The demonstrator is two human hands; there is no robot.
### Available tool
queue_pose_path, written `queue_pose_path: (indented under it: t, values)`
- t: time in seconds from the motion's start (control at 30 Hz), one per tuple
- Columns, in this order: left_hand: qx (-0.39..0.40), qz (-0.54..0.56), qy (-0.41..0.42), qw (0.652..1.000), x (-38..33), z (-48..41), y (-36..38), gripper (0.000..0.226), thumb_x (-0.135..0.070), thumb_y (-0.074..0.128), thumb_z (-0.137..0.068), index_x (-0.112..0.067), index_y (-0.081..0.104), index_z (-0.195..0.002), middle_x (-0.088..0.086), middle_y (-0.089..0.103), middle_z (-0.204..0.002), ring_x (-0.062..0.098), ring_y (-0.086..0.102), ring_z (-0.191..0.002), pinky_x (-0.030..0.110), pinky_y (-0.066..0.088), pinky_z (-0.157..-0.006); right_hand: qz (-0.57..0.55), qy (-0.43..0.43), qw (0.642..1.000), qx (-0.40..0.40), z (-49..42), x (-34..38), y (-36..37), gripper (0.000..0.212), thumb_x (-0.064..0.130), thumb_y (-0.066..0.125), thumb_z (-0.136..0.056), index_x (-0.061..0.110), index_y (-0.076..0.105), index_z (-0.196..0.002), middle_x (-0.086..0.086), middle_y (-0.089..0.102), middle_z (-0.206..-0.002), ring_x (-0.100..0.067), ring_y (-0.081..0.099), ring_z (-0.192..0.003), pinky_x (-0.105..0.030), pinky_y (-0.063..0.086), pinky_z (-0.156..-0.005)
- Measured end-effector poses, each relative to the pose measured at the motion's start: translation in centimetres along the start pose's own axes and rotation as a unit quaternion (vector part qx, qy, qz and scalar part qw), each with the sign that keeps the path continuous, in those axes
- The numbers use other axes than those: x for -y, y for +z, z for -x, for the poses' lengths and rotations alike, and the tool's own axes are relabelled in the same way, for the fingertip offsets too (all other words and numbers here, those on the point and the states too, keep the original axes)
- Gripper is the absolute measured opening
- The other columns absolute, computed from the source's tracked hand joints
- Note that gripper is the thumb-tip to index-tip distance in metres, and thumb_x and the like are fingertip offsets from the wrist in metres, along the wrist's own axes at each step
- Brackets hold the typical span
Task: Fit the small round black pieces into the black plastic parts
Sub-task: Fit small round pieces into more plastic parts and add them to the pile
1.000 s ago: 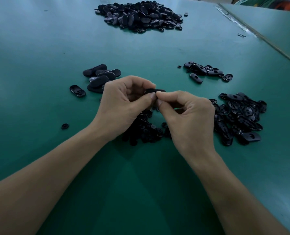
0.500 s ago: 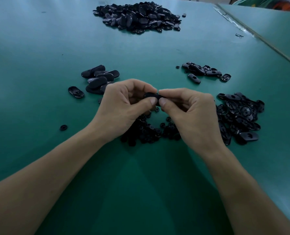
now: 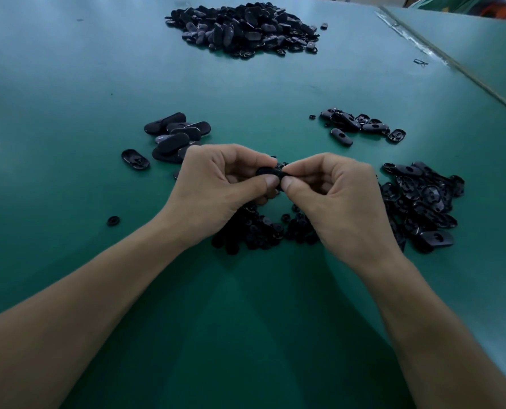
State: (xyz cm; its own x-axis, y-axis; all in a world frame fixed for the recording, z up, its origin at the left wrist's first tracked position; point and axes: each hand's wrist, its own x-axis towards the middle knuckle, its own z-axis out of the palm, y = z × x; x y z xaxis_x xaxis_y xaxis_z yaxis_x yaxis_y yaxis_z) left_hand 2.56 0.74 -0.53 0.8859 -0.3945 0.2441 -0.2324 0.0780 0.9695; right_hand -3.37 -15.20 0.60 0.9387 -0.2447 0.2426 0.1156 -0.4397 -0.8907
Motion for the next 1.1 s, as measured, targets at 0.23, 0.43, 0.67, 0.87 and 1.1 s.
queue_pose_path:
  t: [0.23,0.43,0.67,0.87,1.1]
  values:
    - [-0.048,-0.034,0.02,0.998,-0.3,0.5,-0.2,0.028,0.012,0.076,-0.078,-0.015,0.072,-0.08,-0.003,0.073,-0.065,0.011,0.069,-0.057,0.02,0.058,-0.061,-0.042,0.004,0.999,0.026,0.0,0.5,0.1,0.014,0.01,0.076,-0.084,0.023,0.075,-0.086,0.008,0.076,-0.078,-0.006,0.071,-0.073,-0.022,0.054,-0.072]
    - [-0.125,-0.084,0.048,0.987,-0.1,0.1,-1.2,0.023,-0.005,0.079,-0.076,-0.025,0.073,-0.085,-0.005,0.075,-0.071,0.012,0.071,-0.062,0.023,0.059,-0.064,0.056,-0.013,0.998,0.036,-2.1,0.8,-0.6,0.017,0.018,0.067,-0.092,0.027,0.076,-0.104,0.012,0.075,-0.089,0.0,0.069,-0.083,-0.022,0.055,-0.083]
    - [-0.294,-0.125,0.023,0.947,1.2,-1.9,-5.3,0.022,-0.012,0.071,-0.088,-0.033,0.07,-0.096,-0.01,0.075,-0.079,0.009,0.072,-0.067,0.025,0.059,-0.066,0.452,0.105,0.883,0.064,-9.0,-2.7,-4.2,0.045,0.027,0.045,-0.102,0.03,0.045,-0.147,-0.012,0.047,-0.148,-0.036,0.04,-0.135,-0.045,0.032,-0.113]
    - [-0.321,-0.134,-0.047,0.936,2.5,-3.4,-6.3,0.036,-0.008,0.065,-0.094,-0.013,0.063,-0.129,-0.008,0.069,-0.091,0.003,0.069,-0.061,0.029,0.06,-0.071,0.415,0.026,0.909,0.008,-8.7,-3.5,-4.8,0.024,0.014,0.056,-0.098,0.021,0.075,-0.111,-0.007,0.072,-0.115,-0.028,0.062,-0.109,-0.036,0.048,-0.098]
    - [-0.305,-0.244,0.006,0.92,1.3,-2.4,-5.3,0.043,-0.016,0.064,-0.096,-0.023,0.056,-0.138,-0.006,0.055,-0.134,0.005,0.071,-0.067,0.016,0.055,-0.066,0.29,0.062,0.955,-0.021,-8.5,-3.4,-5.1,0.032,0.006,0.069,-0.087,0.022,0.066,-0.115,0.007,0.06,-0.081,-0.021,0.063,-0.084,-0.026,0.048,-0.076]
